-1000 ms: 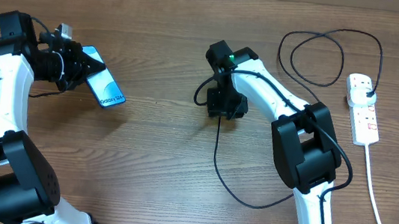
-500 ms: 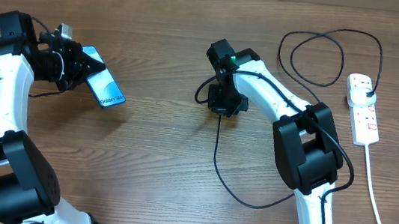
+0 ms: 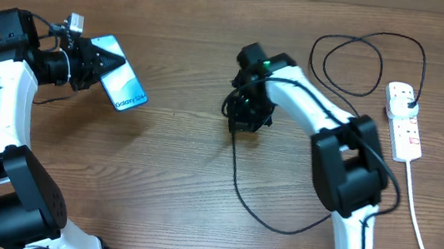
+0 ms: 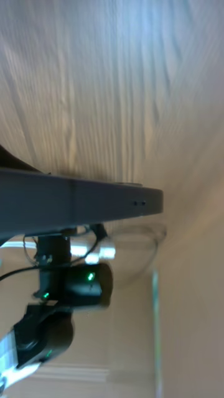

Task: Plug charger to phone and switch on socket

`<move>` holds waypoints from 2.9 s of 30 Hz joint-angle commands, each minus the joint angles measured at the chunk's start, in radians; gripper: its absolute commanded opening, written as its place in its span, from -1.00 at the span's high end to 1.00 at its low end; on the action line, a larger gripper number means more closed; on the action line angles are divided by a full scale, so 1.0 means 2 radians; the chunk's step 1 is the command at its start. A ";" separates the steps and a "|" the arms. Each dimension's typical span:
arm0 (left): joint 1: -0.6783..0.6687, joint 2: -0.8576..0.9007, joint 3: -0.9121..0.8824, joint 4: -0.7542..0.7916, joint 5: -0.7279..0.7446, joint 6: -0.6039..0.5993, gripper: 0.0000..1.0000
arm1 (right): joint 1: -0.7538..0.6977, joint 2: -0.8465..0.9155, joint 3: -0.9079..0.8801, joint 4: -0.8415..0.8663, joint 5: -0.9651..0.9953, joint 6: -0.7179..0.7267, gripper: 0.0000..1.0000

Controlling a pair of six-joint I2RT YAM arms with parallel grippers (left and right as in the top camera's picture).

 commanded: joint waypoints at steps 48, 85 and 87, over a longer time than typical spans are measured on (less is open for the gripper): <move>-0.174 -0.021 0.006 0.322 0.250 -0.266 0.91 | -0.017 -0.126 -0.005 -0.056 -0.492 -0.279 0.92; -0.191 -0.021 0.005 0.318 0.216 -0.238 0.92 | -0.013 -0.126 -0.005 -0.065 -0.456 -0.253 0.93; -0.191 -0.021 0.005 0.318 0.216 -0.238 0.92 | -0.013 -0.126 -0.005 -0.065 -0.456 -0.253 0.93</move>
